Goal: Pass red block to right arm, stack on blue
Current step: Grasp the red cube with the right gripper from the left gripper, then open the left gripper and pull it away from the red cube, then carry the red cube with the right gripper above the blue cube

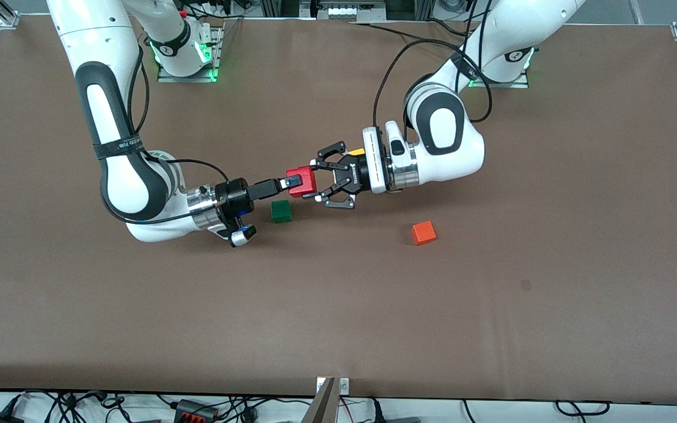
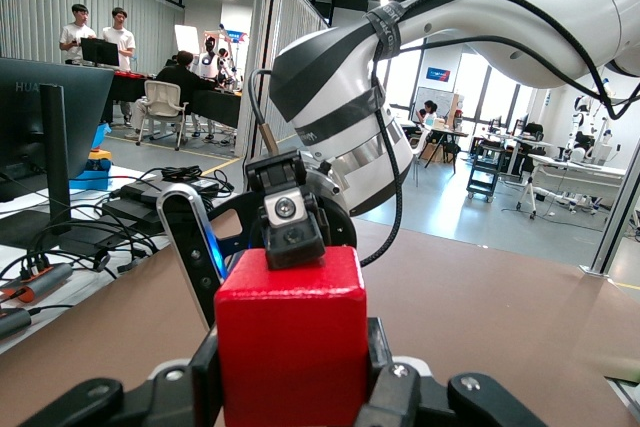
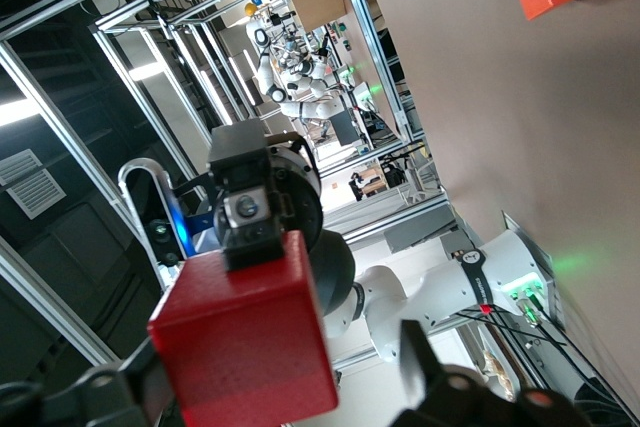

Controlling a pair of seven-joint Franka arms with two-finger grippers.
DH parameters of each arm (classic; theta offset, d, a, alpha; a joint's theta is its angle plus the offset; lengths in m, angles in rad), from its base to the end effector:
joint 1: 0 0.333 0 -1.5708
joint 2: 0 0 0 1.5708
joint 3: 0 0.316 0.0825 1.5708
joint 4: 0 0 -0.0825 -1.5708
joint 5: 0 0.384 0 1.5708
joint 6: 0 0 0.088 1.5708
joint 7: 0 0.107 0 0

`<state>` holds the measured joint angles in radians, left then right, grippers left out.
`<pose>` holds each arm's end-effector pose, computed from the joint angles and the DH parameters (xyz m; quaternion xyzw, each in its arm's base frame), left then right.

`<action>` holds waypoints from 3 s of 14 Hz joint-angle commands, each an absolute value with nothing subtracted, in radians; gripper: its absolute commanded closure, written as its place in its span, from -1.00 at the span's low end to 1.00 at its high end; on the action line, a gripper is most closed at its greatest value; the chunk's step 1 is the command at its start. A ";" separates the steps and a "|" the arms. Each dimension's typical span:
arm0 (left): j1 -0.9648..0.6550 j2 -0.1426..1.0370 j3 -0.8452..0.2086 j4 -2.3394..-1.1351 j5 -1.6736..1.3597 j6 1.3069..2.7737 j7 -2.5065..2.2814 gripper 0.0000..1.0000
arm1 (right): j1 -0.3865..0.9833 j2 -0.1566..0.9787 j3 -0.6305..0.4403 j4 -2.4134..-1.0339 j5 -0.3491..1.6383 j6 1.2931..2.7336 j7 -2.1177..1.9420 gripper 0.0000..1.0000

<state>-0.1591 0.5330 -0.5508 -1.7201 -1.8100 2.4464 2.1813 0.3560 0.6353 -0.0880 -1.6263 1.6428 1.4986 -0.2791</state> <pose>0.5525 -0.4136 0.3442 0.6156 -0.4384 0.4605 0.4656 0.6110 0.2954 0.3080 -0.6884 0.0386 0.2492 0.6801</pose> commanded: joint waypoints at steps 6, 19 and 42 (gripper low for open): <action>-0.156 0.535 -0.561 -1.701 -1.853 2.485 2.260 0.90 | 0.362 0.620 -0.092 -1.626 1.680 1.502 -0.268 0.73; -0.097 0.497 -0.563 -1.707 -1.845 2.448 2.247 -1.00 | 0.345 0.606 -0.106 -1.621 1.610 1.500 -0.268 1.00; 0.106 0.538 -0.477 -1.505 -0.199 1.846 1.090 -1.00 | 0.316 0.397 -0.219 -1.843 -0.015 1.995 -0.088 1.00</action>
<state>0.1090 0.5397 -0.4837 -1.5916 -0.3075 1.9608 1.1961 0.3053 0.4889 -0.2127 -1.7022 0.0026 1.8867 -0.1236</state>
